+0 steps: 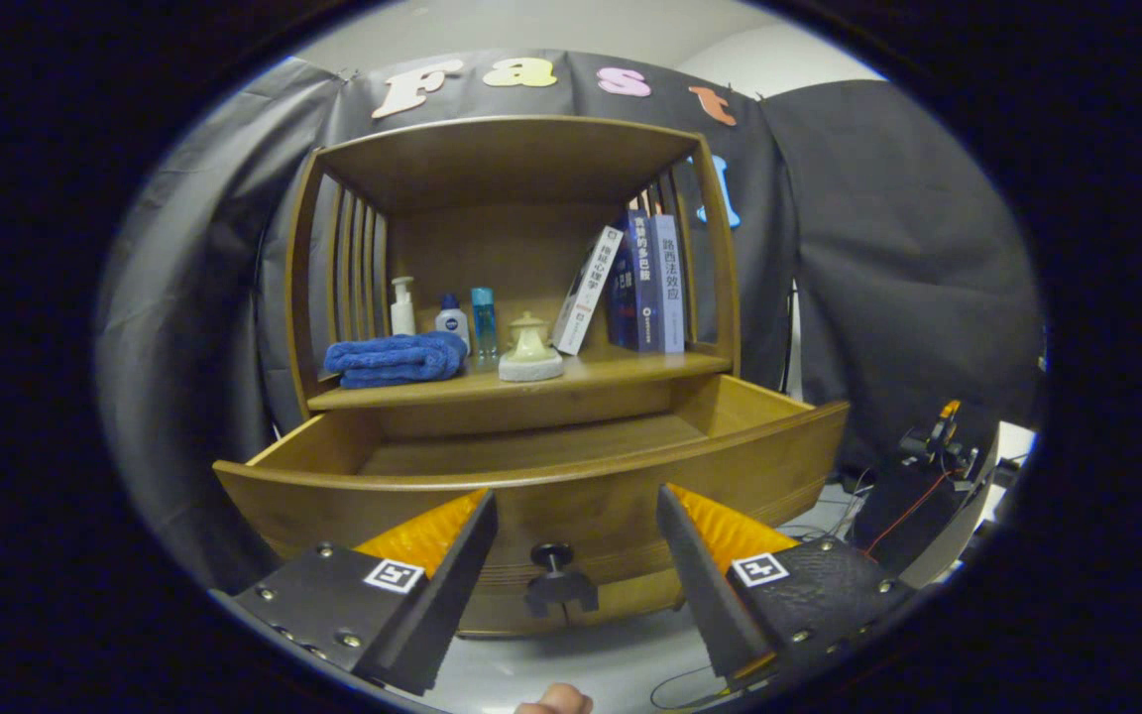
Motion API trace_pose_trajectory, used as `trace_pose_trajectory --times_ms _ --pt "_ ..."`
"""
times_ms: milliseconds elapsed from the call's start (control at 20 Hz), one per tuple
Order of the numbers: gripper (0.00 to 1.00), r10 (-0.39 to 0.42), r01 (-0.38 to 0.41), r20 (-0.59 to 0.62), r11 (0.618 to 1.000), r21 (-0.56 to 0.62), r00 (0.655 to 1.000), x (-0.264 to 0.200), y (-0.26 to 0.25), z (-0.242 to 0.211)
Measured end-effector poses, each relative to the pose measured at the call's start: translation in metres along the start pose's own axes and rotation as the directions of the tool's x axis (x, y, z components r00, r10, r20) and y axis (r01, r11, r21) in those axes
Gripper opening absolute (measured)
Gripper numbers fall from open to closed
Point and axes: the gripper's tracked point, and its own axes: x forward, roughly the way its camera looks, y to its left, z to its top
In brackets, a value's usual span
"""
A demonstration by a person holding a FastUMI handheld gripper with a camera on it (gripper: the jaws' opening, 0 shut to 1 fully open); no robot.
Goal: Pull open the drawer, take out the items inside it, and place them on the countertop above the cabinet.
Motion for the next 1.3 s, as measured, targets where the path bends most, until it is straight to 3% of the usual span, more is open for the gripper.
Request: trace_pose_trajectory --times_ms 350,1100,1300 --pt "0.97 0.042 -0.040 -0.058 0.999 0.033 0.997 0.011 0.010 -0.022" --pt "0.97 0.098 -0.097 -0.036 0.995 0.027 0.995 0.016 0.011 -0.018" --pt "0.97 0.145 -0.148 0.048 0.986 0.080 0.988 0.023 0.025 0.006"
